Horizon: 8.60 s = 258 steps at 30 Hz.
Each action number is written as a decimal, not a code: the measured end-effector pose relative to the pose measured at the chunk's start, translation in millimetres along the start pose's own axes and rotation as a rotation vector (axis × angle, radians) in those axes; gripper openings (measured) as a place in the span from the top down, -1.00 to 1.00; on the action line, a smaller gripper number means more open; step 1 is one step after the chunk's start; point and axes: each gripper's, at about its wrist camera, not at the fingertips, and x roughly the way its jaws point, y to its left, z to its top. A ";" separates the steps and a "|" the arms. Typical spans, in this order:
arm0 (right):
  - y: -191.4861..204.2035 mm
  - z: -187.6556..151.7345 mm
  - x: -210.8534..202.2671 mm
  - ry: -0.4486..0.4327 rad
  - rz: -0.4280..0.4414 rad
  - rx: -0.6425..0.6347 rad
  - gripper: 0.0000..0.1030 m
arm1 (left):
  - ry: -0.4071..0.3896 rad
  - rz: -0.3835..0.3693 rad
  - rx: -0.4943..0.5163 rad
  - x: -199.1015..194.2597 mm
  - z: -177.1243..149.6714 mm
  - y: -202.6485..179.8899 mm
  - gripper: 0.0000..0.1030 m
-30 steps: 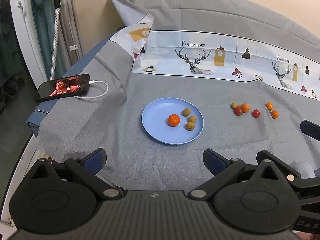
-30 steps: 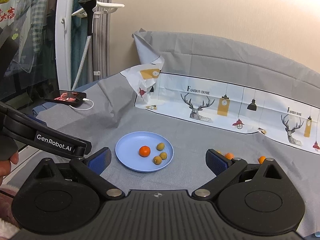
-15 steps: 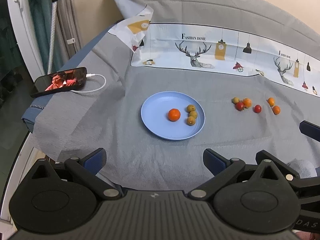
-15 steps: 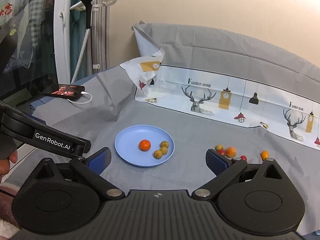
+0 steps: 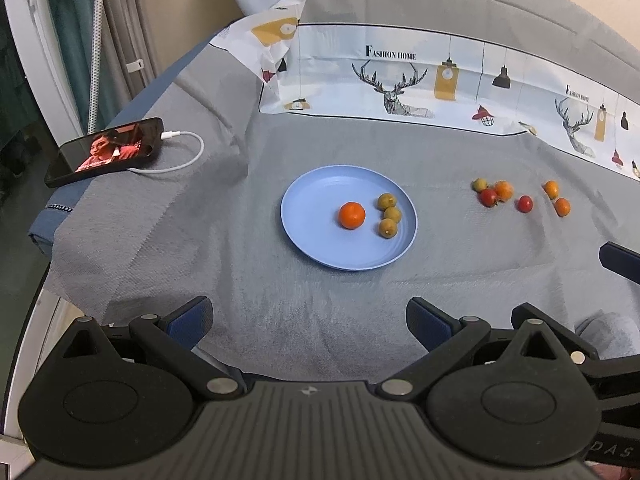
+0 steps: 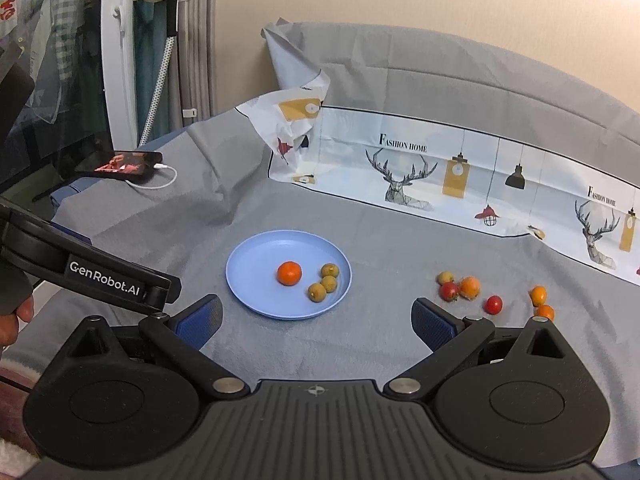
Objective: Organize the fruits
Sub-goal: 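Withdraw both open grippers up from the plate, then move both tools toward the remaining fruits, then grasp a mandarin with the right gripper while the left grasps a red tomato, then lift the mandarin and red tomato and carry them toward the plate, then open both grippers to drop the mandarin and tomato onto the plate, then withdraw both open grippers up from the plate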
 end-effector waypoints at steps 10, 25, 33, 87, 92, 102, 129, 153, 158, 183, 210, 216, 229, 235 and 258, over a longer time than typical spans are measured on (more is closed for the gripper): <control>-7.4 -0.8 20.0 0.039 0.007 0.027 -0.95 | 0.037 0.014 0.006 18.4 10.0 -3.0 -0.99; -92.4 -25.2 39.3 0.076 -0.141 0.249 -0.95 | 0.115 -0.044 0.141 64.2 49.8 -88.0 -0.99; -160.7 -40.4 55.0 0.082 -0.247 0.356 -0.95 | 0.147 -0.049 0.229 111.8 85.2 -162.9 -0.99; -350.3 -101.2 242.8 0.046 -0.481 0.378 0.25 | 0.174 -0.274 0.356 275.6 142.0 -288.2 0.34; -333.1 -85.5 182.6 -0.016 -0.473 0.431 0.25 | 0.139 -0.267 0.352 208.4 134.8 -254.4 0.34; -222.4 -50.6 65.0 -0.064 -0.183 0.361 0.25 | 0.120 -0.178 0.237 96.5 103.4 -150.2 0.34; -15.3 -5.7 -45.0 -0.124 0.125 0.066 0.25 | -0.072 -0.128 0.009 -47.5 -9.1 -2.6 0.34; -4.5 -4.8 -56.5 -0.144 0.108 0.025 0.25 | -0.082 -0.134 -0.015 -54.1 -11.5 6.8 0.34; -6.3 -4.4 -55.7 -0.141 0.109 0.030 0.25 | -0.075 -0.131 -0.020 -53.0 -11.5 6.2 0.34; -4.2 -3.6 -44.1 -0.102 0.097 0.026 0.25 | -0.045 -0.157 -0.005 -40.2 -7.4 3.3 0.34; -0.3 5.5 9.6 -0.020 0.141 0.003 0.25 | 0.036 -0.114 -0.035 8.1 22.0 16.5 0.34; -16.0 3.1 61.2 0.064 0.127 0.052 0.25 | 0.105 -0.087 -0.001 65.8 46.1 5.7 0.34; -14.4 16.6 194.1 0.184 0.145 0.037 0.25 | 0.238 -0.047 0.018 201.5 95.9 -1.7 0.34; -4.5 11.9 237.5 0.238 0.165 0.018 0.25 | 0.283 -0.035 0.043 245.7 100.7 -7.3 0.34; 0.5 0.7 92.2 0.188 0.129 0.017 -0.91 | 0.131 0.030 0.002 73.6 21.6 17.6 -0.99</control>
